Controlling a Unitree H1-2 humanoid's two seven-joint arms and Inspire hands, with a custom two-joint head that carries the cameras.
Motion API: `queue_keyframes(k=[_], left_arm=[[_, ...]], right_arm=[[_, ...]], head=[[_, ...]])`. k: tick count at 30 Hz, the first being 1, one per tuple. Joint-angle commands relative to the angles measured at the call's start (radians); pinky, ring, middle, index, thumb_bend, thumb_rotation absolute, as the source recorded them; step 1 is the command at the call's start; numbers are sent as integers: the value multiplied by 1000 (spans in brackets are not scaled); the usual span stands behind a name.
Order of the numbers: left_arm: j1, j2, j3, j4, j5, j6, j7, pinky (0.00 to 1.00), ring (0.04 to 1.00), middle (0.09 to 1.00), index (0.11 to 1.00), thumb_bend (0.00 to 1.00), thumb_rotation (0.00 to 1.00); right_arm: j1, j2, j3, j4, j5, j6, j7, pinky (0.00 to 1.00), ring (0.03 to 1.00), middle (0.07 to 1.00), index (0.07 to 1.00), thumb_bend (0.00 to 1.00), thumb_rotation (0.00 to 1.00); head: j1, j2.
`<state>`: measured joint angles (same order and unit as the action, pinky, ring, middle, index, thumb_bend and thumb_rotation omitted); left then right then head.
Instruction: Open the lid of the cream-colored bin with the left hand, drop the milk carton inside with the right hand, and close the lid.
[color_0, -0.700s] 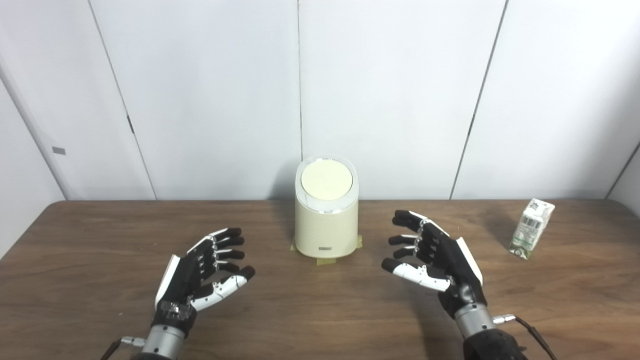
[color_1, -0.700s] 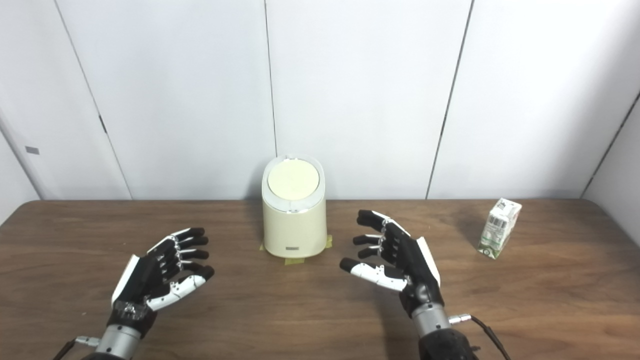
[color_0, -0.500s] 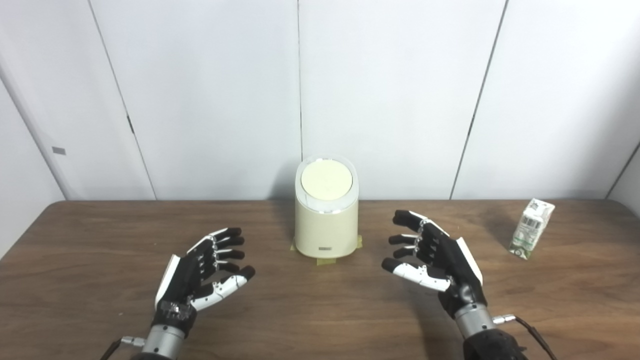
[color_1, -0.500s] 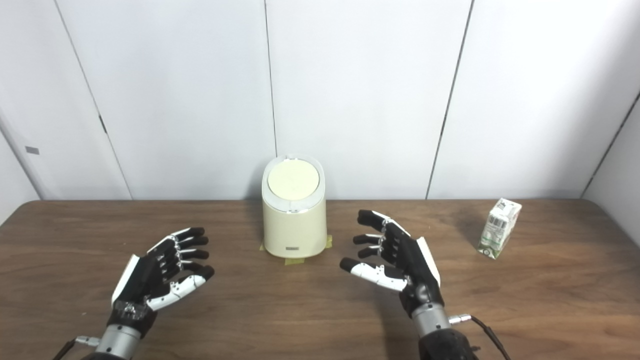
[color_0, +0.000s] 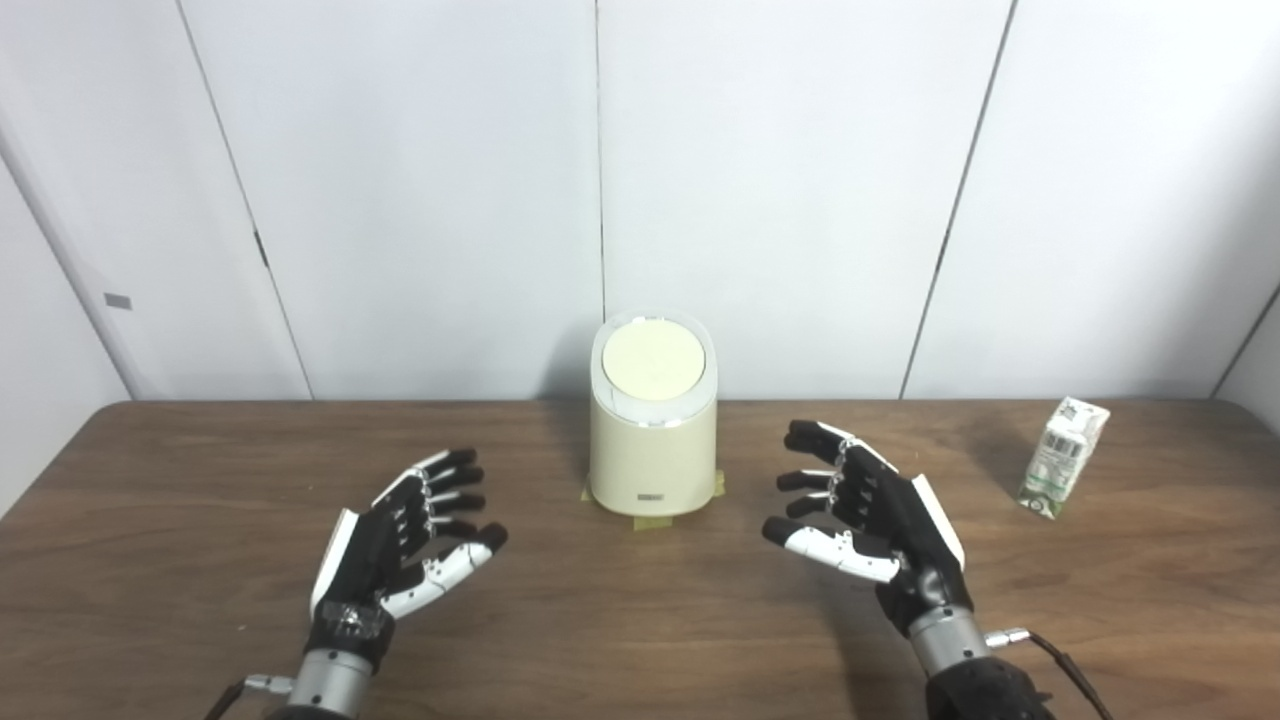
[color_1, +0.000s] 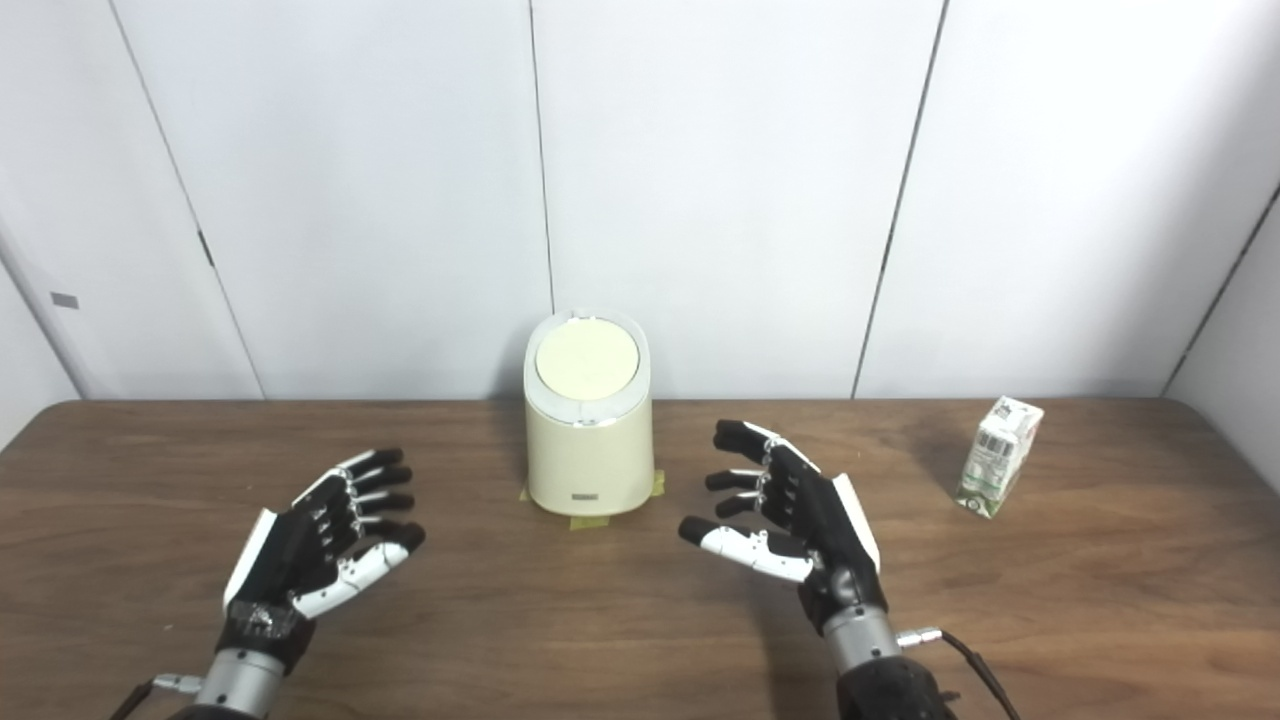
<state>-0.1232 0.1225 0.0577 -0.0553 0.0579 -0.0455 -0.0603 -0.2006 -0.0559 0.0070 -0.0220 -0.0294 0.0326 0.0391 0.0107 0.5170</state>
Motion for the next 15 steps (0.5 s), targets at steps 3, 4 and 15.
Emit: queue_keyframes(k=[3, 4, 15], left_arm=[[-107, -32, 0, -57, 49, 42, 61, 805, 909, 924, 948, 845, 403], [-129, -37, 0, -55, 61, 61, 69, 848, 930, 943, 969, 848, 406], [-361, -32, -42, 31, 181, 192, 107, 907, 987, 1000, 1000, 875, 351]], right_arm=[[-43, -2, -5, -16, 13, -29, 2, 536, 654, 796, 763, 767, 219], [-44, -2, -6, -14, 17, -31, 4, 529, 654, 798, 763, 775, 232], [-51, 2, -2, -8, 2, -35, -4, 543, 654, 788, 761, 775, 234]], head=[[4, -2], [4, -2], [3, -6]])
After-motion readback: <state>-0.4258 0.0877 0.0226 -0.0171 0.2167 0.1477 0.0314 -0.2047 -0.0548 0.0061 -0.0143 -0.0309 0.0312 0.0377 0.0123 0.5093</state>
